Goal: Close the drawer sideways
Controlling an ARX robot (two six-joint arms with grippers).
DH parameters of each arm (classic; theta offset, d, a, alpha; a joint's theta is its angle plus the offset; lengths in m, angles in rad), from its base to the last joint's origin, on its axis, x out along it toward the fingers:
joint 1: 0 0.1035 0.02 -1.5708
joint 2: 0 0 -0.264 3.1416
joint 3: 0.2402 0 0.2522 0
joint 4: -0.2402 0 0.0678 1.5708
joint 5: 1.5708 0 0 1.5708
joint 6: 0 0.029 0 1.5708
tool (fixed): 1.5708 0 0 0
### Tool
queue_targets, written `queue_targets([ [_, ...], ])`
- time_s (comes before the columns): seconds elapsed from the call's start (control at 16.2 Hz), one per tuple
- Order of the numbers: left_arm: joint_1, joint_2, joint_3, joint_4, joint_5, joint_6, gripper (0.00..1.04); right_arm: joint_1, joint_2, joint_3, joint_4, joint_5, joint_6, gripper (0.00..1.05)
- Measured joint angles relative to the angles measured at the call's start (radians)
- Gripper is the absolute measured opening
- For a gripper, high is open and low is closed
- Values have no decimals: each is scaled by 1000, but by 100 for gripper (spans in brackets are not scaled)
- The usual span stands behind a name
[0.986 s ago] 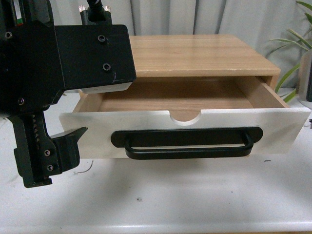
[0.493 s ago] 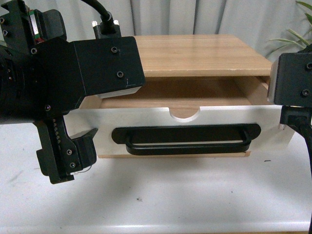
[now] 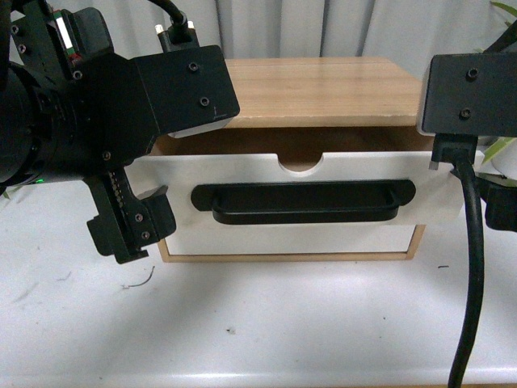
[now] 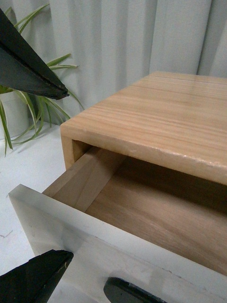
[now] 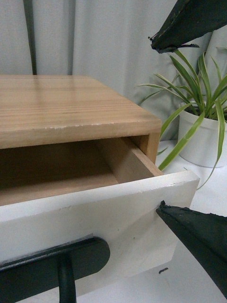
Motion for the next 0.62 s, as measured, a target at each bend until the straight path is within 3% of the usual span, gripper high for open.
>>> queue_targets([
  [0.62,11,133,77,101,-35,-21,98,-26,119,111,24,-5,5,98],
])
